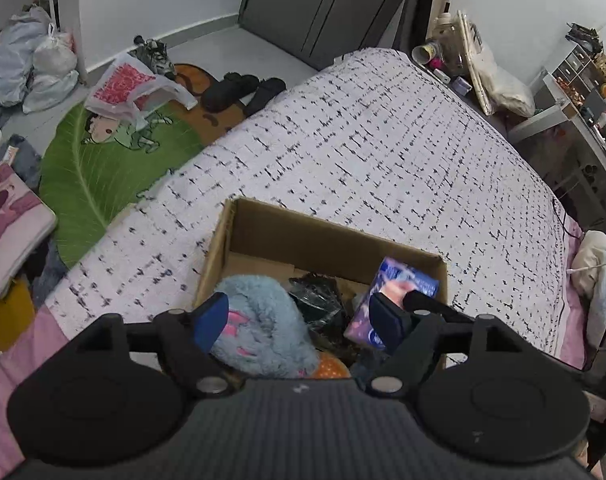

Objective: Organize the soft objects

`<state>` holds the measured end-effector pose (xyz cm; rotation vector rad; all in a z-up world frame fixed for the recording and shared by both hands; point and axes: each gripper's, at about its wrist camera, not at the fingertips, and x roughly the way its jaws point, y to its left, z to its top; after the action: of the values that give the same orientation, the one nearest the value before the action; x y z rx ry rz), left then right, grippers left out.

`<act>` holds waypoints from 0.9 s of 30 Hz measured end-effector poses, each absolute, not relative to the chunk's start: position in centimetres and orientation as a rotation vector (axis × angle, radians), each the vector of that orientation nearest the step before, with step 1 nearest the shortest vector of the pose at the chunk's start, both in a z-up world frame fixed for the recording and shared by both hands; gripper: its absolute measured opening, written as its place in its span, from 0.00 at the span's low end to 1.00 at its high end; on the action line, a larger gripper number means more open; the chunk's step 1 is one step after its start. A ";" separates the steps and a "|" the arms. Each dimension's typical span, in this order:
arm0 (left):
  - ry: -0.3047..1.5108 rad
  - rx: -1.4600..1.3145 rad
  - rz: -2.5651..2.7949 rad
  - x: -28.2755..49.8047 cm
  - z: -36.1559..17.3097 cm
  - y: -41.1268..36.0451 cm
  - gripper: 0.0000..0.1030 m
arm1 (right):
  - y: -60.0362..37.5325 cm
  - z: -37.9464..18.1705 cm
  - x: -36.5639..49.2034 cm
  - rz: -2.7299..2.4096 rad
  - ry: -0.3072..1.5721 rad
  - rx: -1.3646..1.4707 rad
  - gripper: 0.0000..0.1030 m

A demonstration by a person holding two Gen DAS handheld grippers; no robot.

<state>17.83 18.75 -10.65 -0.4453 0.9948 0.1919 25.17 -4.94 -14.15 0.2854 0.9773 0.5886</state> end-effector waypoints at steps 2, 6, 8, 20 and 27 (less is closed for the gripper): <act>0.989 -0.442 0.215 17.6 -10.6 19.1 0.79 | -5.3 -13.8 24.8 0.612 0.985 0.297 0.53; 0.981 -0.435 0.244 17.3 -10.4 19.4 0.81 | -6.6 -12.6 23.9 0.646 0.945 0.322 0.68; 0.977 -0.433 0.249 17.2 -10.3 19.3 0.83 | -7.3 -12.1 23.5 0.641 0.925 0.323 0.72; 0.933 -0.423 0.258 15.5 -8.4 16.7 0.99 | -11.6 -10.7 22.9 0.612 0.886 0.367 0.85; 0.859 -0.407 0.249 14.3 -6.3 14.9 1.00 | -15.2 -8.3 22.4 0.567 0.826 0.350 0.96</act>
<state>14.30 14.87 -6.27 -0.4067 0.8588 0.2494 22.39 -15.15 -8.35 0.3500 0.8260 0.5668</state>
